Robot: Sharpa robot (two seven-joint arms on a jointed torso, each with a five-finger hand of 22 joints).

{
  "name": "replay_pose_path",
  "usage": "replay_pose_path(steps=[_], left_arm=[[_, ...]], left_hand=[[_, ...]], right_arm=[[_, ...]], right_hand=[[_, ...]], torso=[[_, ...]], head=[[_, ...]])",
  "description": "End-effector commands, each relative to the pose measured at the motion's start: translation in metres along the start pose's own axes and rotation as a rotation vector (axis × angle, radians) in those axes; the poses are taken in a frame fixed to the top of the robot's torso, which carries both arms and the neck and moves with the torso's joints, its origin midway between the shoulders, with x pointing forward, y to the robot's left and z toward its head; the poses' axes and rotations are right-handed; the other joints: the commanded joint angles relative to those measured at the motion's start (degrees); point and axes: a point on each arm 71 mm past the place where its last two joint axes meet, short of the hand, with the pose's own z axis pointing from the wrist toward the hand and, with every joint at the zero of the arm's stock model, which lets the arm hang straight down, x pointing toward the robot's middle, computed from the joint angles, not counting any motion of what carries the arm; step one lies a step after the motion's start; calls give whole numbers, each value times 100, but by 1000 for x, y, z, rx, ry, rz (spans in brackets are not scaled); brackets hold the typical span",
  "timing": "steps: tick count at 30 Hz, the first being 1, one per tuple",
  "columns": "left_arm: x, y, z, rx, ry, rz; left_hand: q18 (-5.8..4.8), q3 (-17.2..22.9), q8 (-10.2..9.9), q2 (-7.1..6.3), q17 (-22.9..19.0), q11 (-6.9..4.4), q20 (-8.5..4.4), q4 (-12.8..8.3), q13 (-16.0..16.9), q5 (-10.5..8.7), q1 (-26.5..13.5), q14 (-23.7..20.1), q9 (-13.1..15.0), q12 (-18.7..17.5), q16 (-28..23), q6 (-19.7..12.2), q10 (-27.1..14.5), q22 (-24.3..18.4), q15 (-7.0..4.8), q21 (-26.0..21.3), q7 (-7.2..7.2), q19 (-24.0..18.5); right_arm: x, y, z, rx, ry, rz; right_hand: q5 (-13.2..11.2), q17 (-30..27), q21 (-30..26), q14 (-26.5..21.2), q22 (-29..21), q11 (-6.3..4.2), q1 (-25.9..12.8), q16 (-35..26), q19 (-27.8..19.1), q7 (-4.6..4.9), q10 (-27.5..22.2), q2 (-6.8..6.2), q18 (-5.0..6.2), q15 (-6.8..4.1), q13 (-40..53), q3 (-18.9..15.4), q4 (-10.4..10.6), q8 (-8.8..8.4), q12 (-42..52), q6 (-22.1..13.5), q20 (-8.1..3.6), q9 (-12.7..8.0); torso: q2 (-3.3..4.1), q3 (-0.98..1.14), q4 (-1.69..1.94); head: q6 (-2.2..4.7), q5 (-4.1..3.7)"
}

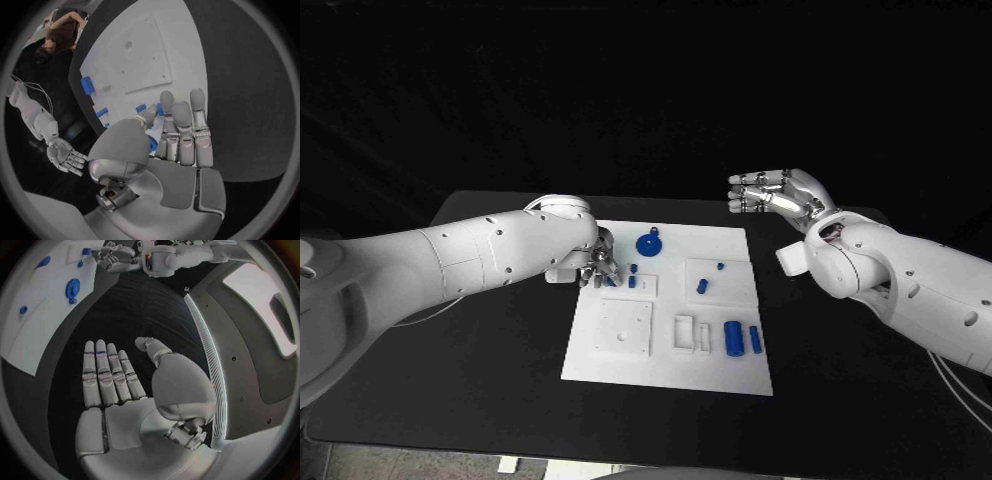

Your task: Assemble the parts on the task board

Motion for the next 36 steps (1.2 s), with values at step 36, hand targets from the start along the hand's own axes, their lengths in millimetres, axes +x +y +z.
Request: replay_pose_path(steps=[36], left_arm=[[12, -15, 10, -8, 69, 40]], left_hand=[[-87, 344, 133, 159, -33, 13, 10, -309, 5, 29, 181, -59, 37, 94, 44, -70, -72, 110, 8, 25, -32, -38]], right_arm=[[3, 1, 0, -10, 20, 6]], right_hand=[[44, -8, -2, -34, -7, -10, -33, -20, -24, -1, -38, 60, 64, 1, -8, -37, 19, -18, -22, -62, -1, -9]], torso=[[-2, 1, 5]], head=[[-26, -46]])
